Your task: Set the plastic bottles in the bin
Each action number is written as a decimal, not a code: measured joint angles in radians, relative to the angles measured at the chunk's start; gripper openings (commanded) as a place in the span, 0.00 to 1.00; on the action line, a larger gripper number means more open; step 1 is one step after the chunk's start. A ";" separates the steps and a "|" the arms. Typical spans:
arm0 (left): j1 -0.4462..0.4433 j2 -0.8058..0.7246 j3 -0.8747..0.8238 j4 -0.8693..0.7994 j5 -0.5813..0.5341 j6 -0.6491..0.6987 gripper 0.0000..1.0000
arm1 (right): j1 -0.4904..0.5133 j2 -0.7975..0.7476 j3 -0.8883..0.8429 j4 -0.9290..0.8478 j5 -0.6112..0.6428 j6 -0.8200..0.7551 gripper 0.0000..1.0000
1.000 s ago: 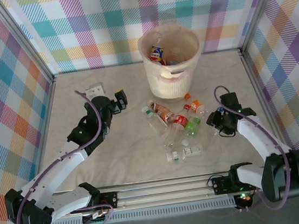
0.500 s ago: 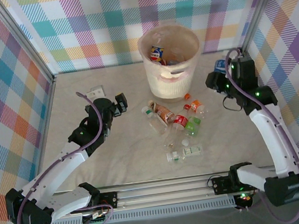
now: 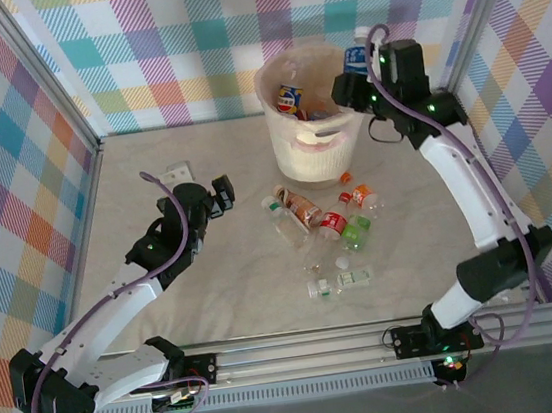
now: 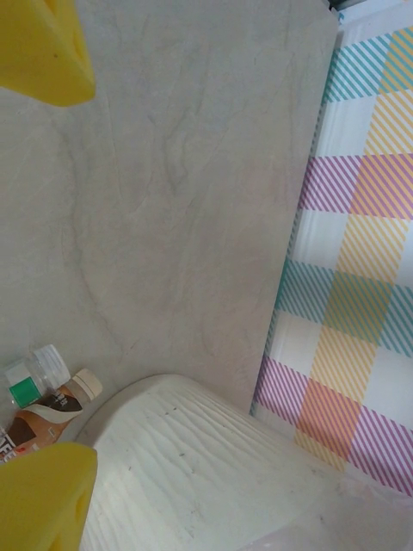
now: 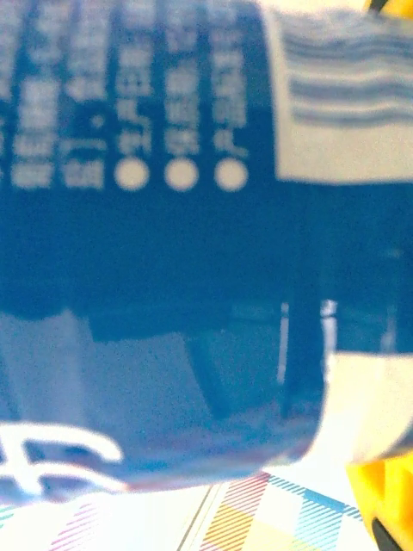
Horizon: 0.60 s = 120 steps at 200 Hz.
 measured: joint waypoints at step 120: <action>0.000 -0.028 -0.015 -0.032 0.000 -0.034 1.00 | 0.022 0.545 0.618 -0.183 -0.011 0.000 0.44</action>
